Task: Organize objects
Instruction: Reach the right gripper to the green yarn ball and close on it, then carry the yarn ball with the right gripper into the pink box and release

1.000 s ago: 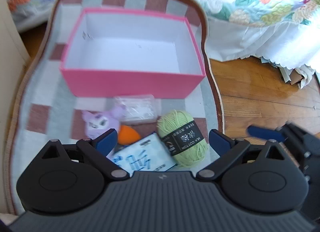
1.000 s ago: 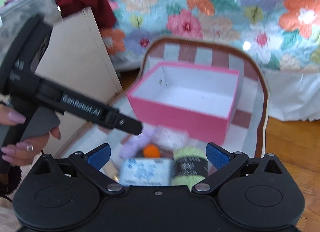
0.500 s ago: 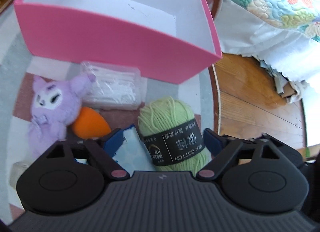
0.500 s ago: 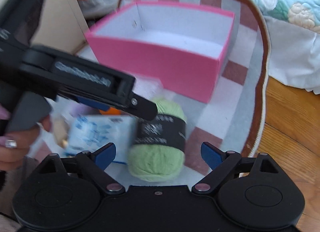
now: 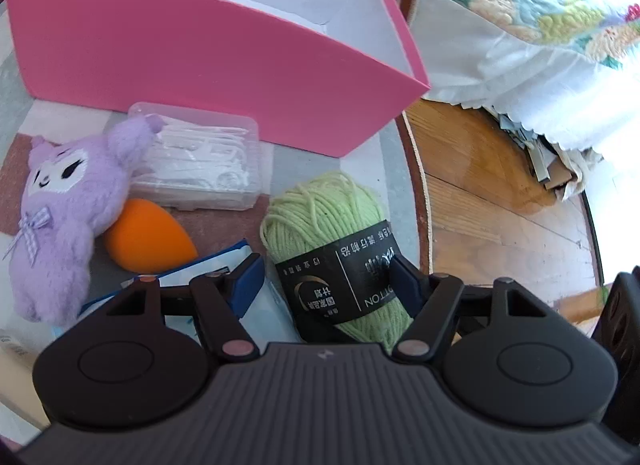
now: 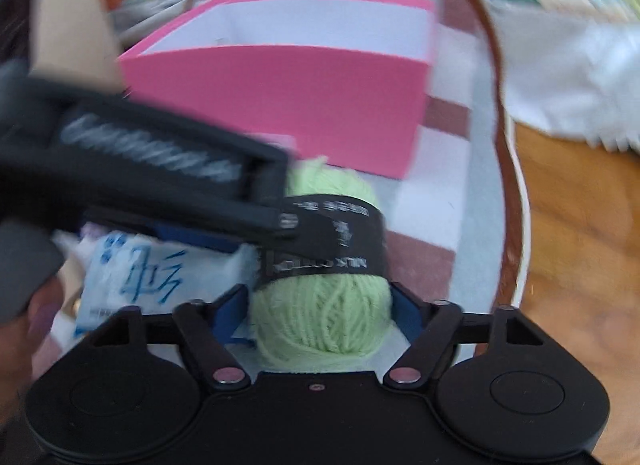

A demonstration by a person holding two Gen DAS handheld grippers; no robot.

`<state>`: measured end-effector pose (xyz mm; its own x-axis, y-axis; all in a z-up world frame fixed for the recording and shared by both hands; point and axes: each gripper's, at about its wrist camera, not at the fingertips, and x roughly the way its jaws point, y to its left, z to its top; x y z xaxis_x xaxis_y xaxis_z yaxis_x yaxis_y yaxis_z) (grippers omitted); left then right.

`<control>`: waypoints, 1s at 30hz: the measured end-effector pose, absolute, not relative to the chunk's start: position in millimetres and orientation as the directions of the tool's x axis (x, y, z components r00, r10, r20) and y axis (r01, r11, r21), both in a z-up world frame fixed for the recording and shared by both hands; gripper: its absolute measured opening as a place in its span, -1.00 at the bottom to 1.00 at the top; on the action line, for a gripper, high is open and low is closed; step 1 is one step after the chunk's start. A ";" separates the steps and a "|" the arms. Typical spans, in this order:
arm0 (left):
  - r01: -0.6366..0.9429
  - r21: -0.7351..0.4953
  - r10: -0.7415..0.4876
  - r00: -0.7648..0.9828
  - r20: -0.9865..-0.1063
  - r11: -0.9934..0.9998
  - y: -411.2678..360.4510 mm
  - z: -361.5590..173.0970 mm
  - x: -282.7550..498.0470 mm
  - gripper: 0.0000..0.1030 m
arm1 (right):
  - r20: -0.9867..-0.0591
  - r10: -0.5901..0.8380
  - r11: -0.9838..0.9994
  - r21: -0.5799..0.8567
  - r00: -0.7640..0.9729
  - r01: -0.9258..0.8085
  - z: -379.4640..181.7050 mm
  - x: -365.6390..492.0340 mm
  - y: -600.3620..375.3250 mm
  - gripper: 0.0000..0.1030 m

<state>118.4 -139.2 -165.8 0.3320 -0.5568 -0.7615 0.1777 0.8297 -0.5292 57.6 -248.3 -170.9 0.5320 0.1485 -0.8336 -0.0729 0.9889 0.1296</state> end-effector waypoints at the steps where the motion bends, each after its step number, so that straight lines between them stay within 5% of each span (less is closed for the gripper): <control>1: 0.186 -0.531 -0.562 0.328 -0.759 0.826 -140.4 -165.3 117.9 0.20 | -0.831 0.155 0.988 0.138 0.534 -0.072 -169.7 56.8 -250.0 0.37; 3: 0.193 -0.571 -0.603 0.299 -0.740 0.798 -139.7 -166.3 117.5 0.05 | -0.839 0.147 0.989 0.111 0.524 -0.100 -166.0 56.1 -247.2 0.25; 10: 0.247 -0.594 -0.643 0.295 -0.707 0.766 -126.2 -136.3 109.8 0.01 | -0.830 0.115 0.991 0.059 0.546 -0.118 -136.4 43.5 -230.4 0.14; 23: 0.406 -0.448 -0.591 0.367 -0.719 0.797 -117.2 -7.5 162.3 0.01 | -0.725 0.123 0.991 0.055 0.678 -0.121 -35.9 72.4 -207.6 0.16; 30: 0.463 -0.358 -0.547 0.380 -0.746 0.811 -143.4 -0.7 229.8 0.01 | -0.742 0.151 0.986 0.162 0.654 -0.043 -23.4 144.6 -225.5 0.16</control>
